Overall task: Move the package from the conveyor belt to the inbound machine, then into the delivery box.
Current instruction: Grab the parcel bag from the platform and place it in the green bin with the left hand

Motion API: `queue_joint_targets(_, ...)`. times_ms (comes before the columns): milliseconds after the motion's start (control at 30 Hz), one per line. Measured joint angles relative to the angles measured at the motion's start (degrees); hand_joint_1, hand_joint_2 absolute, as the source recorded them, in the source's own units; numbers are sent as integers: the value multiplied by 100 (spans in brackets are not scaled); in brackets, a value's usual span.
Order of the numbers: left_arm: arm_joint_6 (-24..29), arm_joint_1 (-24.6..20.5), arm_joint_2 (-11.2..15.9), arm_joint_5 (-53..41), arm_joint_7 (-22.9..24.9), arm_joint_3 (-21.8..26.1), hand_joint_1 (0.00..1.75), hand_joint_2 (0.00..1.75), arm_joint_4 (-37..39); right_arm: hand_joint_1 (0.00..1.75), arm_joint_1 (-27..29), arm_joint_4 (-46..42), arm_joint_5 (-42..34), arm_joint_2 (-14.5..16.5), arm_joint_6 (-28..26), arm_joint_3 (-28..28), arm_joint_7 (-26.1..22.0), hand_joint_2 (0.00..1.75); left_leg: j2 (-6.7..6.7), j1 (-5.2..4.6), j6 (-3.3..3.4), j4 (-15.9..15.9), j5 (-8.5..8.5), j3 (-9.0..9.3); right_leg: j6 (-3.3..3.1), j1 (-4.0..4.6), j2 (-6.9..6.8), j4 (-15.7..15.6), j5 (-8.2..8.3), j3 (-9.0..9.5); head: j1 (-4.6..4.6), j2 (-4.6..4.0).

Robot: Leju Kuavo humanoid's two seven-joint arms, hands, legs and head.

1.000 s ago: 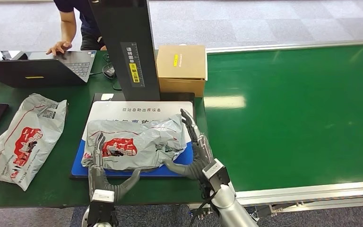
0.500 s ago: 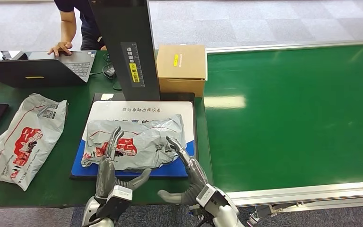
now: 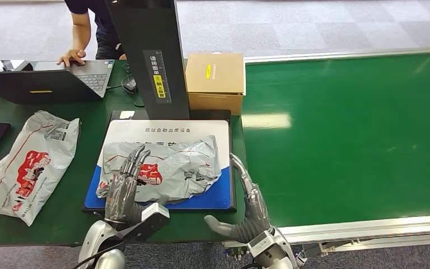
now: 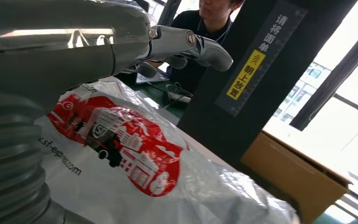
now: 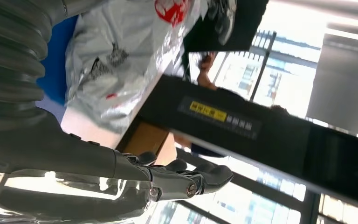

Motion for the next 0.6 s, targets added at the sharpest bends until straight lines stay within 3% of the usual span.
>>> queue_joint_targets(300,-408,-203,590,-488,454,11,0,175,156,0,341,-646,-336,-12,-391,-487,-122,175,0,0,0,0,-1,-1,0,0,0,-1,-1,-3,-1,0)
queue_joint_targets(600,-781,-1318,942,-153,227,-119,0,175,1085,0,443,-817,-457,-5,-562,-703,-155,175,0,0,0,1,6,2,-1,0,0,2,5,2,-1,0)
